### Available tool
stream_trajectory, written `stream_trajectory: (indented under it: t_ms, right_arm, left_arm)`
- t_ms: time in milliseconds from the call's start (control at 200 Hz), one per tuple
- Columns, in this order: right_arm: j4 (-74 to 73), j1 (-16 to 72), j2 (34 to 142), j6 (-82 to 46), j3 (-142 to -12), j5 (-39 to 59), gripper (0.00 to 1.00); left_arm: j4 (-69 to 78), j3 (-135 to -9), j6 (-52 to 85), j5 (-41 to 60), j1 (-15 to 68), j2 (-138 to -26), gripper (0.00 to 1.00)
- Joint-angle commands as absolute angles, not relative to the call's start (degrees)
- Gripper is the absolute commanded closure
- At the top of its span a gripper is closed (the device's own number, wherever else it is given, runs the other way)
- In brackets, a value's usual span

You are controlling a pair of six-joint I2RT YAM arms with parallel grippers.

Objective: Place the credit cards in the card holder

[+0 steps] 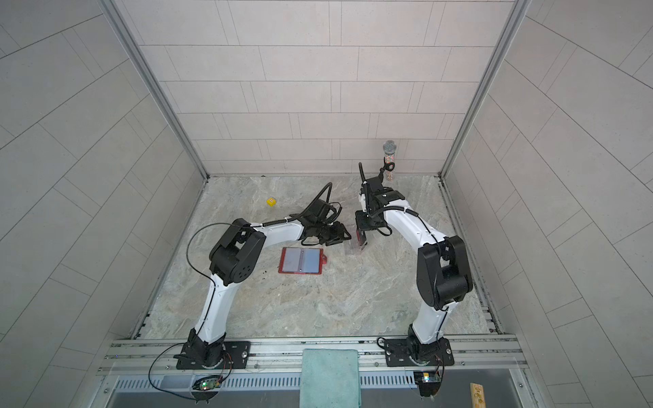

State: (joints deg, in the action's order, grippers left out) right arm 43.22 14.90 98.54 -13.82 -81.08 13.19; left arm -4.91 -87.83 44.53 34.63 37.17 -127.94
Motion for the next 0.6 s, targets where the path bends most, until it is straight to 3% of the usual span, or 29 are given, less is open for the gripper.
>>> stream_trajectory:
  t_ms: [0,330,596]
  right_arm:
    - [43.4,14.1,95.1,-14.7,-80.1,15.7,1.00]
    - [42.3,12.2,90.2,-15.6,-78.5,19.3,1.00]
    - [40.7,12.1,87.4,-16.1,-77.4,24.0,1.00]
  left_arm:
    - [-6.0,-88.6,44.2,36.1,37.3,-124.8,0.48]
    - [-3.4,-87.2,43.5,38.3,36.3,-118.2,0.33]
    - [-6.7,-81.7,38.3,33.6,34.2,-110.2,0.33]
